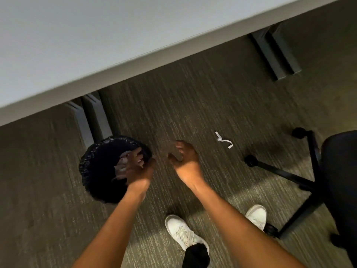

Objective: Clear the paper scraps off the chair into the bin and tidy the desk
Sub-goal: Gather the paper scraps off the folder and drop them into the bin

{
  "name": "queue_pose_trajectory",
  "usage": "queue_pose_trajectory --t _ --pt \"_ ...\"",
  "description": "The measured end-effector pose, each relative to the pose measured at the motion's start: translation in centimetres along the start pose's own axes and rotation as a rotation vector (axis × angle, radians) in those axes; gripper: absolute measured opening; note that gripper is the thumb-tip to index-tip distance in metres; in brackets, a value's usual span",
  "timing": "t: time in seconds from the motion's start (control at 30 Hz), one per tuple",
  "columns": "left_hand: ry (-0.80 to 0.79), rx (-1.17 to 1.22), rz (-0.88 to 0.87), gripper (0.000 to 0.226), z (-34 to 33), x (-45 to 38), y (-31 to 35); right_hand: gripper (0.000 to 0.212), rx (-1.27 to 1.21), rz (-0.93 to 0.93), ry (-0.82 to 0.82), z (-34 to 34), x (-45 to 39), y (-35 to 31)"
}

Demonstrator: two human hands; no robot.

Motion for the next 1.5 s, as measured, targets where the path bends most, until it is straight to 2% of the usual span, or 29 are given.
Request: queue_pose_trajectory --t 0.1,0.27,0.43,0.87,1.13,1.33,1.5 --pt "-0.079 0.033 -0.078 0.032 -3.4 2.2 2.1 0.037 -0.061 -0.098 0.068 4.3 -1.0 0.9" --pt "-0.226 0.002 -0.184 0.036 -9.1 6.7 5.2 0.032 0.052 -0.071 0.124 12.7 -2.4 2.2" --pt "-0.342 -0.110 -0.261 0.032 -14.5 10.8 7.3 0.030 0.047 -0.030 0.227 21.6 -2.9 3.2" --pt "-0.622 -0.327 -0.544 0.023 -30.9 23.4 13.1 0.030 -0.022 -0.178 0.479 42.4 -2.2 11.2" --pt "-0.794 -0.486 -0.710 0.027 -40.4 30.4 14.5 0.034 0.043 -0.229 0.660 52.5 -0.3 16.3" --pt "-0.837 -0.574 -0.883 0.027 -47.1 34.9 15.3 0.042 0.031 -0.363 0.768 59.5 1.5 20.9" --pt "-0.846 -0.636 -1.012 0.031 -52.2 38.3 15.7 0.060 0.136 -0.434 0.842 65.2 2.1 23.9"
Point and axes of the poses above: each hand's wrist, its own x-axis away from the middle knuckle, its own z-axis out of the back of the hand, y = z × x, the point moved 6 cm from there along -x, towards the middle knuckle, and after that the axes turned 8 degrees about y, right-handed, at the moved point
